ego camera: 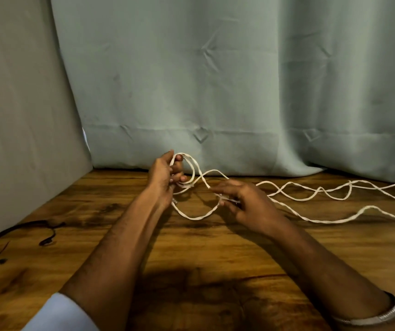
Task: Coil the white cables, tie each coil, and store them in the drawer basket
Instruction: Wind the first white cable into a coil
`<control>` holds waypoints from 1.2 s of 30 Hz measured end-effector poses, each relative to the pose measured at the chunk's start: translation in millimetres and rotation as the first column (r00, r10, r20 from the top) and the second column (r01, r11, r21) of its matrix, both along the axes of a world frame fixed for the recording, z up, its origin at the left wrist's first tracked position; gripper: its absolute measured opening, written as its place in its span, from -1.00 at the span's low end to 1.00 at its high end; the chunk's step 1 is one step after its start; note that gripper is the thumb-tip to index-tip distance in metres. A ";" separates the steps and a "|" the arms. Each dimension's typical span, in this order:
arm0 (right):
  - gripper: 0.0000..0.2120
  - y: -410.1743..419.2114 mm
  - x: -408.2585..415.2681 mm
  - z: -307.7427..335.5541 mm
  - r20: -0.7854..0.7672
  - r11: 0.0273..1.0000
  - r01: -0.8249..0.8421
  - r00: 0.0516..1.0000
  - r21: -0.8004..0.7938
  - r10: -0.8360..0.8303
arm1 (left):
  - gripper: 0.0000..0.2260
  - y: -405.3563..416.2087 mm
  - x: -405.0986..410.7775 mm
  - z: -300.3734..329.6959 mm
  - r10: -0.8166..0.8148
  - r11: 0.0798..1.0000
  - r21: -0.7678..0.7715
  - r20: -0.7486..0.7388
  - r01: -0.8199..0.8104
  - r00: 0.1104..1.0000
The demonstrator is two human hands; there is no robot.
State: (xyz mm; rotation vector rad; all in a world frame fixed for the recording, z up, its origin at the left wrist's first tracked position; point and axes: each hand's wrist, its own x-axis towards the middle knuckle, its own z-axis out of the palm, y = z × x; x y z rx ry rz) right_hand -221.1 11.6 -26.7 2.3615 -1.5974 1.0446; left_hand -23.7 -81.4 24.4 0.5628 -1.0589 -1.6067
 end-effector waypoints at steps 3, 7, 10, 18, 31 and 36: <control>-0.55 2.6 0.1 3.8 -0.022 0.999 -0.035 0.999 -0.031 0.035 | -0.72 0.9 -1.2 -1.8 0.048 0.996 -0.086 0.126 -0.038 0.991; -0.56 7.4 4.0 8.8 0.034 0.990 -0.082 0.996 -0.118 0.086 | -0.69 6.8 -16.6 -5.4 0.022 0.972 -0.230 0.281 0.045 0.959; -0.79 13.3 11.7 12.4 0.198 0.974 -0.159 0.962 -0.160 0.189 | -0.69 8.1 -27.3 -15.6 0.071 0.912 -0.391 0.457 0.128 0.886; -0.71 16.1 15.2 13.9 0.487 0.974 -0.134 0.848 -0.181 0.207 | -0.75 31.6 -39.9 -26.6 -0.082 0.880 -0.368 0.504 0.300 0.860; -0.61 4.5 12.3 14.4 0.907 0.951 -0.297 0.418 0.081 0.054 | -0.64 54.6 -36.4 -17.9 -0.265 0.878 -0.262 0.430 0.400 0.863; -0.80 0.5 19.0 17.2 0.996 0.912 -0.410 0.073 -0.016 0.050 | -0.65 49.3 -36.6 -18.3 -0.139 0.903 -0.314 0.432 0.293 0.891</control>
